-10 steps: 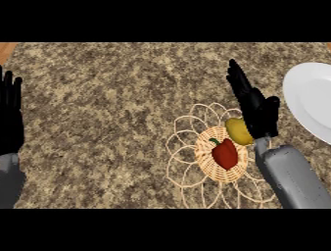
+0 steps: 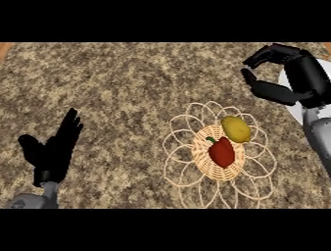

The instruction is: Pick the bell pepper from the placemat and place it in the plate

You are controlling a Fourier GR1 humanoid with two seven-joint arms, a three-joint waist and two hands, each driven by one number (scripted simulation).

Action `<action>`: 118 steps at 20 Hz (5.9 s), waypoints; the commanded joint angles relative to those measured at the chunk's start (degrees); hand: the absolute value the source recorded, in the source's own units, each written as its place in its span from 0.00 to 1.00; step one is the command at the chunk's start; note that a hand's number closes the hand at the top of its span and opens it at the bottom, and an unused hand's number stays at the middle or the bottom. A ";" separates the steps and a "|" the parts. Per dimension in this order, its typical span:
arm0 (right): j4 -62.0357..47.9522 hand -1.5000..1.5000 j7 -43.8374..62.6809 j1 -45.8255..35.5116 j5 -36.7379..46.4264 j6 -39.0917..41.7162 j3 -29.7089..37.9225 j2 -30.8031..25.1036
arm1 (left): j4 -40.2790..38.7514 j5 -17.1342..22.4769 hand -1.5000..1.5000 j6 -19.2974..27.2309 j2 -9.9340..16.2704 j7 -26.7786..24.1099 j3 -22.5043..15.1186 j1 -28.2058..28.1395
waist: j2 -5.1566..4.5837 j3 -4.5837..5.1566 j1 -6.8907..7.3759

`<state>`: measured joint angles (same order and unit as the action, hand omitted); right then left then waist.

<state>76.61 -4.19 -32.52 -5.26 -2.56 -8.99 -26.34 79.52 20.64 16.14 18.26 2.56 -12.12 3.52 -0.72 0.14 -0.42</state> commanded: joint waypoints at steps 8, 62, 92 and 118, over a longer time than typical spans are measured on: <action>-7.91 0.00 -19.96 5.89 -3.20 10.98 8.58 -3.60 | 0.30 -1.14 0.50 -3.39 -1.02 9.53 -3.00 1.06 | 0.71 -0.16 0.41; 11.03 0.00 15.88 17.48 50.98 23.43 -15.27 11.60 | 1.75 -11.51 0.50 -9.90 -9.02 6.68 2.64 -4.82 | 0.73 -0.13 0.54; 33.42 1.00 -19.74 50.41 46.64 0.45 -2.75 -0.75 | 3.61 -11.57 0.50 -10.50 -9.90 8.56 8.31 -7.72 | 1.55 -0.19 -4.49; -9.33 1.00 -25.92 23.00 10.29 1.87 34.54 -5.93 | 7.14 -13.68 0.50 -11.25 -11.30 15.24 5.33 -3.04 | 0.41 -0.30 2.34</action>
<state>79.00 -29.04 0.09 3.79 2.12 23.28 -29.93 83.41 7.07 4.12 7.00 12.23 -5.78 -0.11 -0.03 -0.27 1.03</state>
